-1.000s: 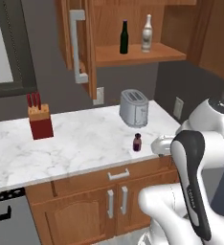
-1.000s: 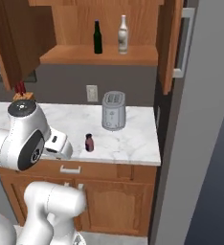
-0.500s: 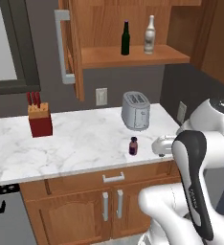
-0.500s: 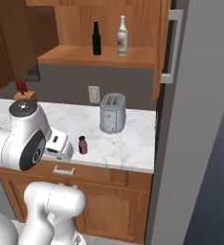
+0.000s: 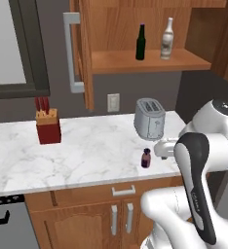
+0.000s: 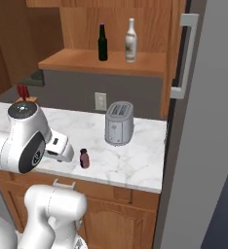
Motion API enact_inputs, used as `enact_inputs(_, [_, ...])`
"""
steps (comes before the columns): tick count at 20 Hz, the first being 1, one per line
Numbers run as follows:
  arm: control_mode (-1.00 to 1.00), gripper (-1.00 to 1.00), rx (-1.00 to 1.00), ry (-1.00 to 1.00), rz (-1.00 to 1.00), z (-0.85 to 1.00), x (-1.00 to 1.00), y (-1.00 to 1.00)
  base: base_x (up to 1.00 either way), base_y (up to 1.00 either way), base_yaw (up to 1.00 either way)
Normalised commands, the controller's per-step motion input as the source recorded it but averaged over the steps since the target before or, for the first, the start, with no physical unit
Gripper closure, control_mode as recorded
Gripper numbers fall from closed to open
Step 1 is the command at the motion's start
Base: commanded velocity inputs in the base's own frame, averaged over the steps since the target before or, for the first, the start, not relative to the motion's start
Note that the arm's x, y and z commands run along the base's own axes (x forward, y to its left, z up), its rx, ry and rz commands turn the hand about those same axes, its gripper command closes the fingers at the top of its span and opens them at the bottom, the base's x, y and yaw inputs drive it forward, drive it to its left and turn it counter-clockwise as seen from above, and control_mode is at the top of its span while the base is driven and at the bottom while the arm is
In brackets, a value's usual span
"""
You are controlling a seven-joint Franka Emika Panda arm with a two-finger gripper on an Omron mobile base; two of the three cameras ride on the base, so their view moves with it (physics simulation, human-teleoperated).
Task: Sort all alcoholic drinks to one cabinet, and non-alcoholic drinks to the other.
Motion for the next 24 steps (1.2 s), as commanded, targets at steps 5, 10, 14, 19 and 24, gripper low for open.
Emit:
enact_inputs(5, [-1.0, -1.0, 0.0, 0.0, 0.02, -0.12, 0.13, -0.11, 0.14, -0.12, 0.05])
enact_inputs(10, [-1.0, -1.0, 0.0, 0.0, 0.04, -0.69, 0.43, -0.27, 0.0, 0.0, 0.0])
enact_inputs(14, [-1.0, -1.0, -0.02, 0.0, 0.01, -0.65, 0.59, -0.08, 0.0, 0.0, 0.0])
enact_inputs(19, [-1.0, -1.0, -0.03, 0.0, 0.01, -0.6, 0.37, 0.04, 0.0, 0.0, 0.0])
enact_inputs(24, [-1.0, -1.0, -0.04, 0.0, 0.0, -0.45, 0.34, 0.09, 0.0, 0.0, 0.0])
